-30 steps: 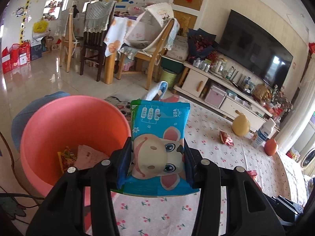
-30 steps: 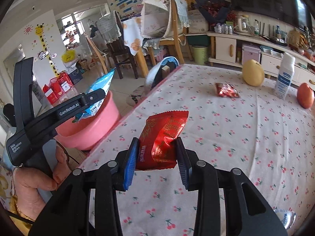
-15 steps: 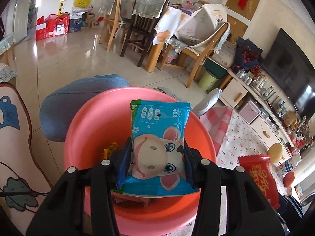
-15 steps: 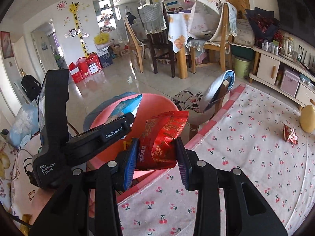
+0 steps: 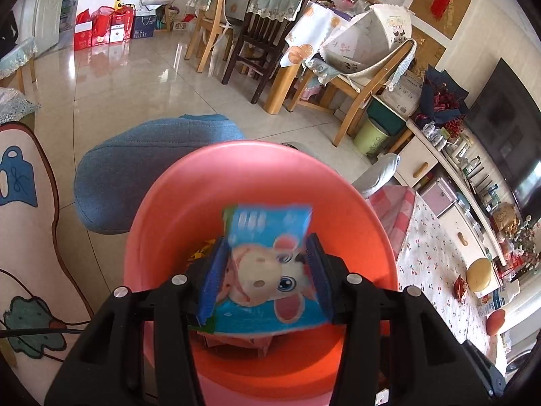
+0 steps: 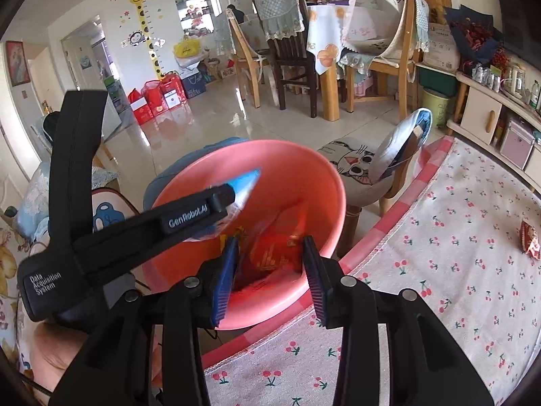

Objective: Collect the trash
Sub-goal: 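Open both grippers to drop the wipes pack and red packet into the bucket, then bring both tools back over the table toward the last items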

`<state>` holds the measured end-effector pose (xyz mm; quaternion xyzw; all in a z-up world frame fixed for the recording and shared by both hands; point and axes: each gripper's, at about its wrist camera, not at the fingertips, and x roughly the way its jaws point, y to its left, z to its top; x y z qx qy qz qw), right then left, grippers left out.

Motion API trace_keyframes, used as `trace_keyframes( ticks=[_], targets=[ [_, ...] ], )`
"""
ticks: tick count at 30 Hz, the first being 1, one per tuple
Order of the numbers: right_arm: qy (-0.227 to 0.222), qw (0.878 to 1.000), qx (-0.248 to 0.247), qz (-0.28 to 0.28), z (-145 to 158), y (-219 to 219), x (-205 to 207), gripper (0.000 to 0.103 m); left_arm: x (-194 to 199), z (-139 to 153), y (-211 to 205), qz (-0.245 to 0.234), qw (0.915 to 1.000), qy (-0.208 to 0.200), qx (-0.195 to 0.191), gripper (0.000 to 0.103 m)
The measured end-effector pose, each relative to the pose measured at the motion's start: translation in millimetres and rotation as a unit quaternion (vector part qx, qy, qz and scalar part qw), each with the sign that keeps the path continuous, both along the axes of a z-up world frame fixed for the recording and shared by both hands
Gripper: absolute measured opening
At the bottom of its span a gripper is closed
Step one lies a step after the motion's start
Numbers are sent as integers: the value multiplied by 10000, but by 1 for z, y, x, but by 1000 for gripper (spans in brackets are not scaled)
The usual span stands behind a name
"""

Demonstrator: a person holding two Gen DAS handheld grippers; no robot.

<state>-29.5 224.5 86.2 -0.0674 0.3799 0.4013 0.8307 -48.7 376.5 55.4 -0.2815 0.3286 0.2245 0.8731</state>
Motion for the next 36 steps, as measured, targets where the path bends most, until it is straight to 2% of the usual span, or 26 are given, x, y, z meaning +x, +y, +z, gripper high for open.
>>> trace_keyframes(
  ticks=[3, 5, 11, 12, 15, 19, 22, 36],
  targets=[
    [15, 9999, 14, -150, -3, -5, 0, 48, 0, 0, -3, 52, 10000, -21, 71, 62],
    [13, 9996, 57, -292, -3, -13, -2, 57, -1, 0, -4, 56, 9999, -56, 90, 64],
    [-34, 9968, -10, -797, -6, -45, -11, 86, 3, 5, -15, -56, 9993, -67, 374, 78],
    [-27, 9957, -74, -921, -7, -51, -12, 87, 4, 6, -16, -84, 9992, -67, 394, 81],
    [107, 9921, -209, -1235, -12, -65, -13, 87, 6, 6, -20, -148, 9991, -20, 394, 83],
    [295, 9878, -134, -1521, -16, -88, -15, 88, 8, 6, -27, -251, 9988, 3, 418, 87],
    [277, 9849, -158, -1703, -17, -103, -21, 88, 9, 7, -37, -366, 9981, -19, 494, 90],
    [119, 9697, -258, -2425, -16, -178, -58, 88, 6, 11, -95, -1007, 9900, -292, 944, 91]
  ],
)
